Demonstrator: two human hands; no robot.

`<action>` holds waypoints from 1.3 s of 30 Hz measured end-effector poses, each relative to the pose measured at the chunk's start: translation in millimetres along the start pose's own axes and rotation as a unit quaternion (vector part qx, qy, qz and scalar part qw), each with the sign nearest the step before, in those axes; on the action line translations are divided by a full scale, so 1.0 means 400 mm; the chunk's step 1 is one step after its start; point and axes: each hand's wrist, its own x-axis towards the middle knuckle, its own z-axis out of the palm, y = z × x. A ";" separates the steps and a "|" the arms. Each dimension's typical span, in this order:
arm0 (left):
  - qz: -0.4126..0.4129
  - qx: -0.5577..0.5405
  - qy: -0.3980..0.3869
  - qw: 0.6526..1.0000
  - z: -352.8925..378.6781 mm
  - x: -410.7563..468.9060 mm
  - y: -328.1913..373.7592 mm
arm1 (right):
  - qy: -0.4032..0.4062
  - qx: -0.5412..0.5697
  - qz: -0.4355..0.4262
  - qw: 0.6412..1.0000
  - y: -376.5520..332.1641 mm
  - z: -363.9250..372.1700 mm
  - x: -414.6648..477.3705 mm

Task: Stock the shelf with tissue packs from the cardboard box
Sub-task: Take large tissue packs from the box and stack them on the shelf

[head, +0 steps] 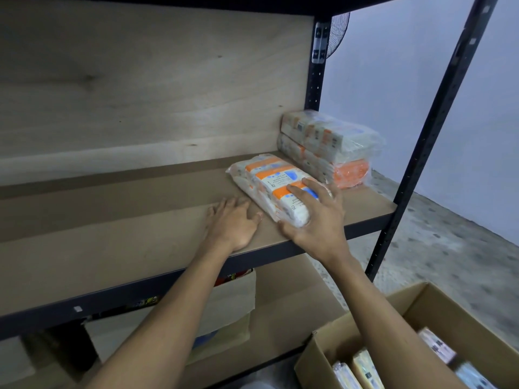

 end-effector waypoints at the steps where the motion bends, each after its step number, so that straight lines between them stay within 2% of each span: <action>1: 0.001 0.001 0.001 1.000 0.000 0.000 0.000 | 0.004 0.007 -0.001 1.000 0.000 0.000 0.002; 11: 0.003 0.004 0.005 1.000 -0.005 -0.004 0.002 | 0.061 0.056 -0.006 0.997 0.001 -0.009 0.002; 19: 0.012 -0.007 -0.001 1.000 -0.014 -0.010 0.002 | 0.086 0.054 -0.016 0.995 -0.014 -0.055 0.029; 28: 0.028 -0.027 -0.008 0.999 -0.022 0.004 0.014 | 0.136 0.043 -0.024 0.989 -0.009 -0.180 0.147; 39: 0.046 -0.041 -0.024 0.998 0.013 0.127 0.109 | 0.164 0.027 -0.011 0.986 0.114 -0.237 0.325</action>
